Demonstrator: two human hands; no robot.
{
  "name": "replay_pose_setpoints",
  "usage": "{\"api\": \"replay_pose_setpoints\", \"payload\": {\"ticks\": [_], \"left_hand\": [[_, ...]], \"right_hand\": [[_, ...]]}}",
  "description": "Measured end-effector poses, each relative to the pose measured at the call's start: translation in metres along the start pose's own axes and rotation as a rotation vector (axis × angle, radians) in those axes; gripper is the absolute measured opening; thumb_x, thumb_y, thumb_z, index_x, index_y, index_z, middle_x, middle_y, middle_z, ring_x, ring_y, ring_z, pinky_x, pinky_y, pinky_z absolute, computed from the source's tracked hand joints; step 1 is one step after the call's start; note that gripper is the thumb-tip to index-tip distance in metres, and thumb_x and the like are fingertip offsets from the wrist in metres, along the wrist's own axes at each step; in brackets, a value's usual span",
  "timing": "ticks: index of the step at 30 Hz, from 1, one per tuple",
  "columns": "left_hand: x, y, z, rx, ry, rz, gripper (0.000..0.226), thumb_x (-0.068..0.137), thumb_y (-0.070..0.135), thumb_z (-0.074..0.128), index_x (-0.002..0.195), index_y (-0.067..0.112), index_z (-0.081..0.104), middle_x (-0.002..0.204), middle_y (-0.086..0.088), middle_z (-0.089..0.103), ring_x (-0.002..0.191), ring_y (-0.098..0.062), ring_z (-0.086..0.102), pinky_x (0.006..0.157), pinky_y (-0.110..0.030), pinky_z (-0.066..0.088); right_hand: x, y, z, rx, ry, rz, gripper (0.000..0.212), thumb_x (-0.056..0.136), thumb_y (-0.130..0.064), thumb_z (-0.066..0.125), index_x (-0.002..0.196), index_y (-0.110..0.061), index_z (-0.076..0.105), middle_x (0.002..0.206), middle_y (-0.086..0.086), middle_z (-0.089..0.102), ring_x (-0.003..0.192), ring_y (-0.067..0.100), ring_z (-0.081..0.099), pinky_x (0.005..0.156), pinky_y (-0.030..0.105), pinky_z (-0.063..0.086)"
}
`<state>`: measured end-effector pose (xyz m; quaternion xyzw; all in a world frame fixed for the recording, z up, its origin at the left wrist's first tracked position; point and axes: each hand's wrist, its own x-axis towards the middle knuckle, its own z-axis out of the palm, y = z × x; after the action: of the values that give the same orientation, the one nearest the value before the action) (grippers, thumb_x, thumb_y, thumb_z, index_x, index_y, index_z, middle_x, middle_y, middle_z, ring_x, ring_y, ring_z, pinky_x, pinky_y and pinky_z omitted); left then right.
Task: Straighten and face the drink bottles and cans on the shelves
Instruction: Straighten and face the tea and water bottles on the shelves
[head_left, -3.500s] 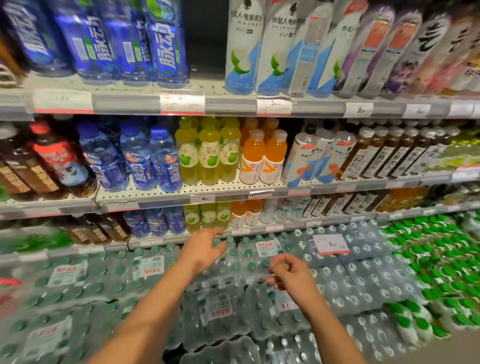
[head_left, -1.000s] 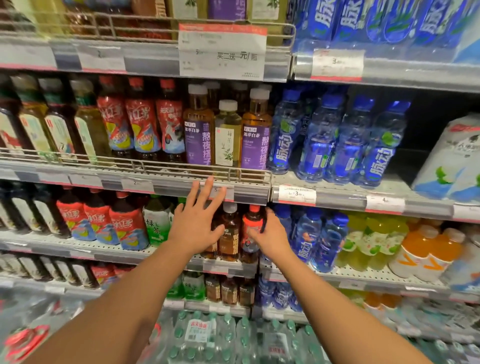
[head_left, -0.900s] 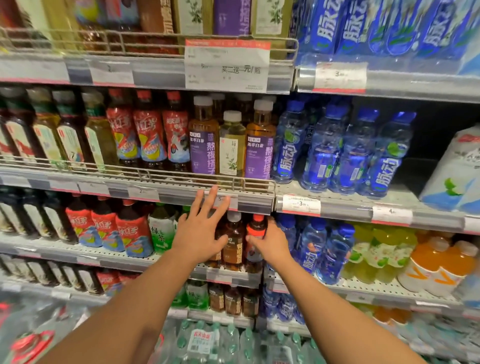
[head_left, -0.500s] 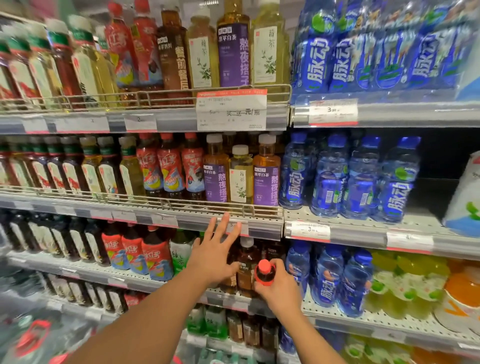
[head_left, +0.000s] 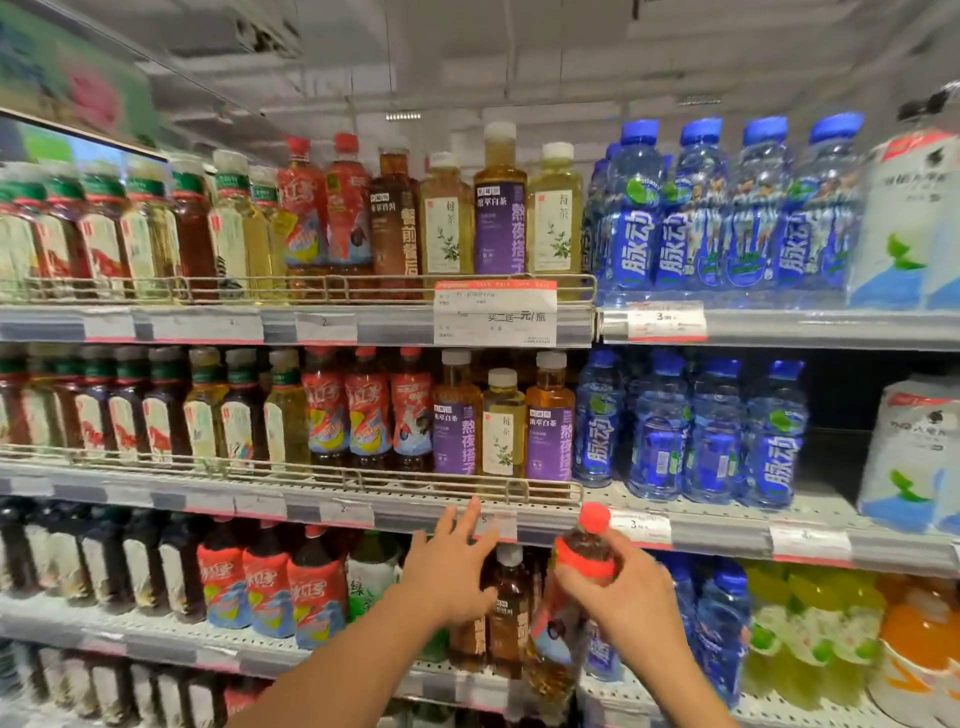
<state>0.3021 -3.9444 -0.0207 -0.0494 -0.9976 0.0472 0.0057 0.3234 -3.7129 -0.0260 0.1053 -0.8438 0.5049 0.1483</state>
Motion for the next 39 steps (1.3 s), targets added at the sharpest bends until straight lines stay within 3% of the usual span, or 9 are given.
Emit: {"api": "replay_pose_setpoints", "payload": {"ticks": [7,9,11,16,22,27,32,36,39], "left_hand": [[-0.014,-0.075,-0.083,0.056,0.357,0.241,0.047,0.095,0.046,0.046,0.139,0.031,0.055,0.162,0.000,0.033,0.152,-0.027,0.021,0.118,-0.049,0.029],[-0.011,-0.101,-0.112,0.078,0.555,0.316,0.038,0.090,0.043,0.048,0.121,0.032,0.068,0.143,0.003,0.057,0.139,-0.025,0.044,0.107,-0.045,0.045],[-0.009,-0.121,-0.138,0.069,0.722,0.372,0.034,0.088,0.043,0.048,0.107,0.032,0.074,0.122,0.009,0.069,0.122,-0.018,0.058,0.094,-0.039,0.054],[-0.006,-0.148,-0.199,-0.029,0.915,0.479,0.032,0.086,0.039,0.047,0.098,0.028,0.075,0.106,0.011,0.072,0.100,-0.016,0.064,0.081,-0.035,0.057],[0.004,-0.181,-0.254,-0.290,1.029,0.357,0.033,0.093,0.035,0.060,0.126,0.032,0.064,0.135,0.018,0.057,0.117,-0.005,0.057,0.095,-0.024,0.048],[0.018,-0.189,-0.310,-0.535,1.118,0.213,0.044,0.095,0.028,0.063,0.137,0.035,0.051,0.116,0.022,0.056,0.091,0.001,0.054,0.064,-0.007,0.038],[0.041,-0.184,-0.347,-0.700,1.099,0.121,0.058,0.094,0.031,0.064,0.146,0.033,0.039,0.108,0.016,0.058,0.088,-0.006,0.057,0.070,-0.022,0.047],[0.057,-0.174,-0.371,-0.674,1.063,0.066,0.057,0.092,0.038,0.064,0.143,0.029,0.042,0.125,0.005,0.065,0.090,-0.014,0.066,0.078,-0.035,0.055],[0.062,-0.168,-0.385,-0.674,1.029,-0.002,0.057,0.090,0.041,0.066,0.140,0.024,0.043,0.120,-0.001,0.066,0.085,-0.013,0.061,0.079,-0.036,0.052]], "right_hand": [[0.040,-0.101,-0.003,-0.126,0.154,-0.252,0.041,0.067,-0.071,0.069,0.101,-0.051,0.057,0.066,-0.016,0.067,0.069,-0.002,0.063,0.068,0.025,0.049],[0.062,-0.136,-0.004,-0.114,0.204,-0.334,0.032,0.067,-0.068,0.067,0.090,-0.047,0.062,0.066,-0.016,0.067,0.066,-0.001,0.063,0.065,0.026,0.048],[0.086,-0.170,-0.005,-0.100,0.230,-0.398,0.039,0.065,-0.066,0.066,0.098,-0.044,0.069,0.071,-0.016,0.071,0.069,0.000,0.066,0.069,0.028,0.052],[0.145,-0.220,-0.007,-0.069,0.257,-0.448,0.062,0.067,-0.070,0.066,0.119,-0.036,0.072,0.090,-0.012,0.076,0.085,0.004,0.070,0.082,0.035,0.055],[0.170,-0.220,0.003,0.042,0.316,-0.498,0.048,0.065,-0.067,0.067,0.106,-0.043,0.073,0.088,-0.017,0.076,0.081,0.002,0.070,0.076,0.029,0.054],[0.183,-0.212,0.000,0.093,0.280,-0.541,0.059,0.065,-0.071,0.061,0.109,-0.033,0.075,0.089,-0.011,0.077,0.080,0.007,0.072,0.074,0.030,0.053],[0.187,-0.209,-0.004,0.111,0.187,-0.550,0.059,0.068,-0.068,0.062,0.113,-0.032,0.073,0.092,-0.010,0.078,0.086,0.010,0.073,0.083,0.040,0.057],[0.183,-0.213,-0.006,0.164,0.138,-0.562,0.055,0.067,-0.066,0.063,0.107,-0.030,0.074,0.091,-0.012,0.078,0.084,0.007,0.073,0.075,0.023,0.055],[0.182,-0.213,-0.009,0.161,0.110,-0.561,0.048,0.069,-0.065,0.063,0.100,-0.030,0.075,0.087,-0.009,0.078,0.080,0.010,0.073,0.074,0.028,0.057]]}}
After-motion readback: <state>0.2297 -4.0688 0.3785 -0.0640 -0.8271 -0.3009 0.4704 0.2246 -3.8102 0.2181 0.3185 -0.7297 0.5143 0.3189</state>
